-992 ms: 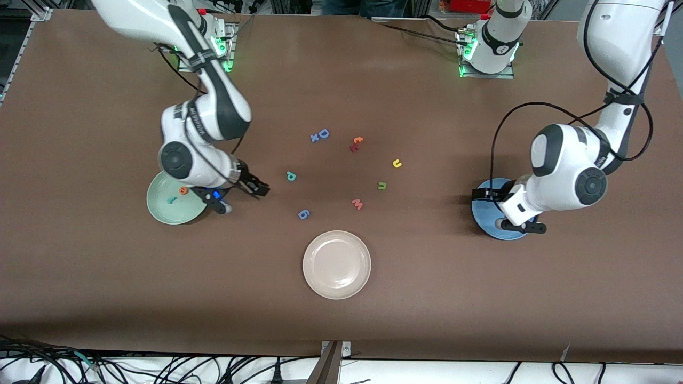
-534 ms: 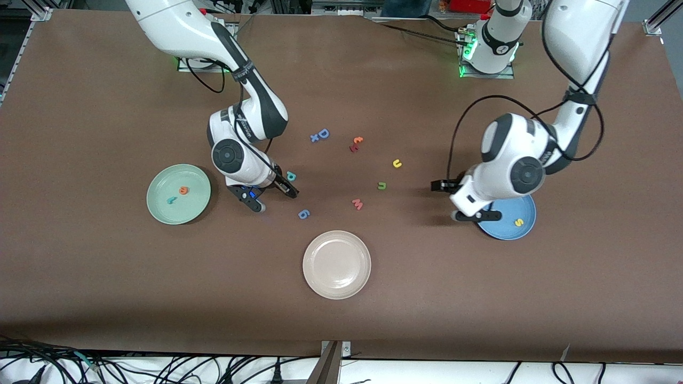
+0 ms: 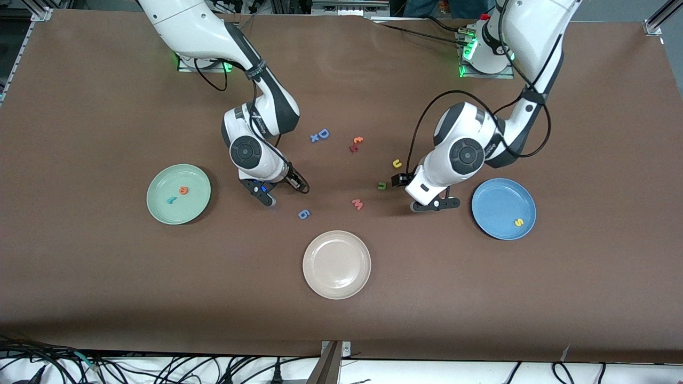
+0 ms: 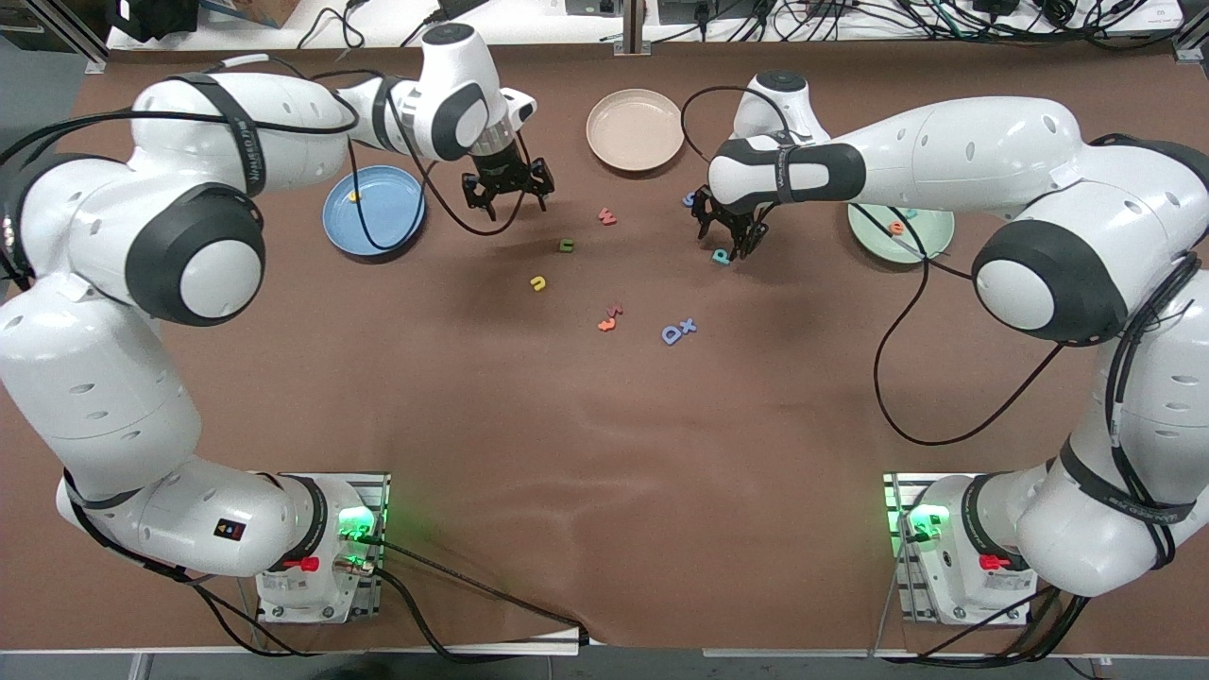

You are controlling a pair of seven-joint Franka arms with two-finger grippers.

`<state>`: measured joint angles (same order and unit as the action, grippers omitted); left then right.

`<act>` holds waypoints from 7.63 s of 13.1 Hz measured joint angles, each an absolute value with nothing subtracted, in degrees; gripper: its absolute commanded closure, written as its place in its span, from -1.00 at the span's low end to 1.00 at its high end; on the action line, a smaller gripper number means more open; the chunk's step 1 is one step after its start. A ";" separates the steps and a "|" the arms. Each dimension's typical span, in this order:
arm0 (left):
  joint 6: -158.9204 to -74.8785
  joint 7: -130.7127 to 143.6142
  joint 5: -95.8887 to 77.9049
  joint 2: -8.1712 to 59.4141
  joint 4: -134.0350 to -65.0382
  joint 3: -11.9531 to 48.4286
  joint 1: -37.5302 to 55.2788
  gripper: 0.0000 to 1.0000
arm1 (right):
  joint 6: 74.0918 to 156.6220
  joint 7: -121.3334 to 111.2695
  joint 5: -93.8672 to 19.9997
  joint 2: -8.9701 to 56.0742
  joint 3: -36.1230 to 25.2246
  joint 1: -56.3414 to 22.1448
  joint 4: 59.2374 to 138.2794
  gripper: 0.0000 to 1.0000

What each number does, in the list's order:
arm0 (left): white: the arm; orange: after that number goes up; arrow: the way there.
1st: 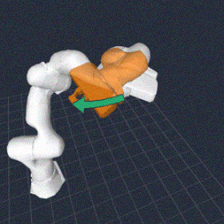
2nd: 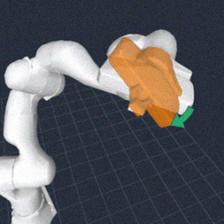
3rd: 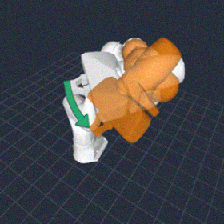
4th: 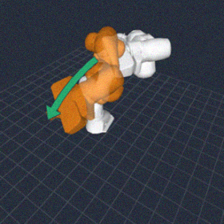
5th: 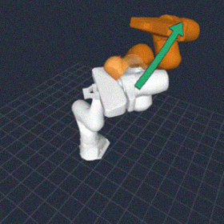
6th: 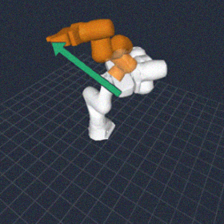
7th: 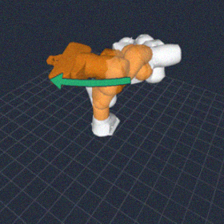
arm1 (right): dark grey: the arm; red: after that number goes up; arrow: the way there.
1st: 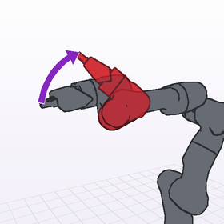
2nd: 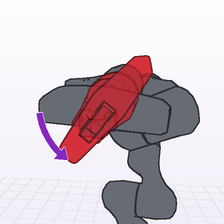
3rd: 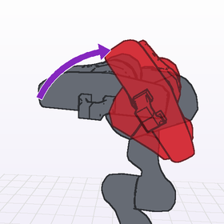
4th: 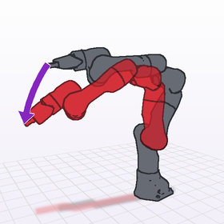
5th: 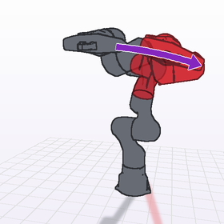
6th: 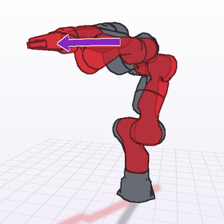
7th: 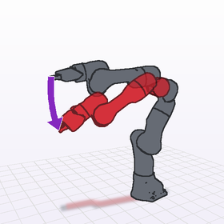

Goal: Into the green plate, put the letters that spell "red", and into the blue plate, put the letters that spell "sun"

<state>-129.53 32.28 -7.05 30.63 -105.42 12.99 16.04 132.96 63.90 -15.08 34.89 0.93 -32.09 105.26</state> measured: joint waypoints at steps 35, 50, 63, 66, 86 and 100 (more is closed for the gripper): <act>-140.72 45.59 6.12 38.43 -104.24 12.73 24.30 -0.03 | 132.24 64.50 -15.08 34.45 0.54 -32.10 106.34 0.75; -140.78 48.65 6.13 38.46 -104.19 12.72 24.35 0.42 | 130.11 64.50 -14.64 34.30 0.48 -32.11 106.64 -0.39; -140.58 45.31 6.27 38.44 -103.09 11.87 22.17 0.59 | 133.11 64.52 -14.47 35.10 0.39 -32.76 107.48 0.90; -138.49 38.61 6.30 37.69 -102.71 11.82 18.36 0.59 | 133.10 64.52 -14.47 35.05 0.32 -32.78 107.48 0.90; -123.80 -9.56 6.35 30.60 -102.60 11.65 -7.37 0.12 | 119.88 19.41 -13.70 31.48 -25.02 -28.39 112.63 0.27; -123.09 1.24 0.88 32.07 -103.60 13.67 -3.17 -1.00 | 87.81 19.20 -14.56 23.60 -30.95 -28.50 84.12 -0.98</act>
